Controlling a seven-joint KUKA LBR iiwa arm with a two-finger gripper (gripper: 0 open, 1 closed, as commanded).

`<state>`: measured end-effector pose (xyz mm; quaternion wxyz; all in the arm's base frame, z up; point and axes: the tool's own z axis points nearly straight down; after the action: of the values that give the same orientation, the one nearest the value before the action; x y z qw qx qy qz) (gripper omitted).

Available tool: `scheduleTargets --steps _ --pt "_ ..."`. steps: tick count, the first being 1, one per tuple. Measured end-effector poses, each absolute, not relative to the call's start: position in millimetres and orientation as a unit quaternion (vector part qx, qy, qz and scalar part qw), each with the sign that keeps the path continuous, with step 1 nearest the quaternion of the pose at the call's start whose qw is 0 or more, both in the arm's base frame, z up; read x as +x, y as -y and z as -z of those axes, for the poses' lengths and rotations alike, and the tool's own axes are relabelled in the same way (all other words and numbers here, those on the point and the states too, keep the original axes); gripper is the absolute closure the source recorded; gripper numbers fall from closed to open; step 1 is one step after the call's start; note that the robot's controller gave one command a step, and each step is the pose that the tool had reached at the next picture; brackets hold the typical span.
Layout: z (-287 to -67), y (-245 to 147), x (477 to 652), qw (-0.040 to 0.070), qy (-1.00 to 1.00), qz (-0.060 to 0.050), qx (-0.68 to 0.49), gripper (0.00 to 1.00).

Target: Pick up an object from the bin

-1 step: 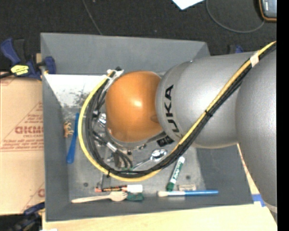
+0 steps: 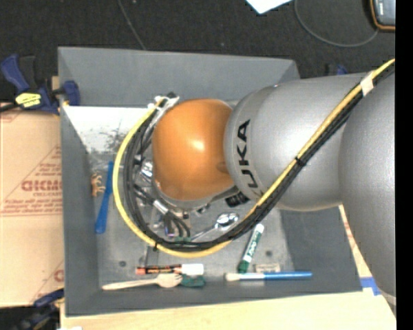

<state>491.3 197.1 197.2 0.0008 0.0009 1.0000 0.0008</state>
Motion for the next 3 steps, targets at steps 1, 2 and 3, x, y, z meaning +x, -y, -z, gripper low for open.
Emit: scheduleTargets --steps 1,2,3 --pt "-71 -122 486.9 0.003 -1.0 -0.001 -0.023 0.0" --pt "-141 -107 504.2 0.006 -0.999 -0.003 -0.049 0.0" --pt "-100 -93 505.8 -0.002 -0.996 -0.001 -0.092 0.0"
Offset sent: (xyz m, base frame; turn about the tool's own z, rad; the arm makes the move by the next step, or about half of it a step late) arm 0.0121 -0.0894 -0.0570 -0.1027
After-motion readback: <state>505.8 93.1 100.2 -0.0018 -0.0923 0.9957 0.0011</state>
